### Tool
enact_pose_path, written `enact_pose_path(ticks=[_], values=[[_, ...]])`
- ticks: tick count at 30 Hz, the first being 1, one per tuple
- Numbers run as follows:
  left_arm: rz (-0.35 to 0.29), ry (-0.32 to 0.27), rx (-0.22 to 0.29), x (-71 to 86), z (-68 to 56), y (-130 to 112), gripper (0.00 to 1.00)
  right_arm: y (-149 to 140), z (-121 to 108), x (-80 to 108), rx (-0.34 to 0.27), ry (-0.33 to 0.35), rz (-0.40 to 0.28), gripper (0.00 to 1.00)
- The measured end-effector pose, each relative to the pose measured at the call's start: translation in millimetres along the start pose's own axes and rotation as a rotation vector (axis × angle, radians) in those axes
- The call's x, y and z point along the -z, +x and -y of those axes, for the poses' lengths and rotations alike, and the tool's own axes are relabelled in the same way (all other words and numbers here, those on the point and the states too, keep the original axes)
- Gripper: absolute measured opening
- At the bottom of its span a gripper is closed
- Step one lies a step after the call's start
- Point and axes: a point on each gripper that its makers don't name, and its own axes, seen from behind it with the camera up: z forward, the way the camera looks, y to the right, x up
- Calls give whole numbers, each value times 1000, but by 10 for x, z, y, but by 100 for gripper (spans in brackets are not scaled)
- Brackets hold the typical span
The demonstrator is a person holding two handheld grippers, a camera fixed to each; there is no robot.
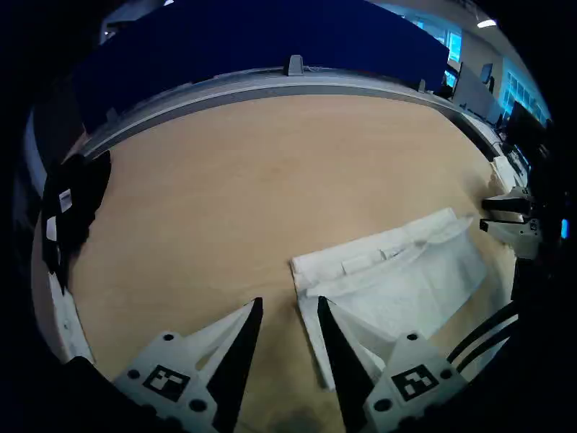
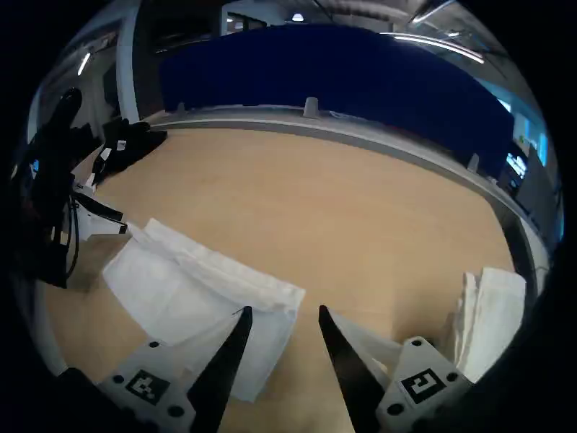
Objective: Fold towel
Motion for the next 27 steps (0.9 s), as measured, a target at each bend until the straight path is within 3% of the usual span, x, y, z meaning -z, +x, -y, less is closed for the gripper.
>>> enact_pose_path(ticks=[3,7,27], values=[[-2,-13,6,25,-2,-8,72,1,0,39,5,4,-2,86],[-1,-15,12,55,8,-45,90,-11,2,88,6,4,-1,87],[1,-1,15,281,-36,-294,92,-219,144,268,20,25,16,87]])
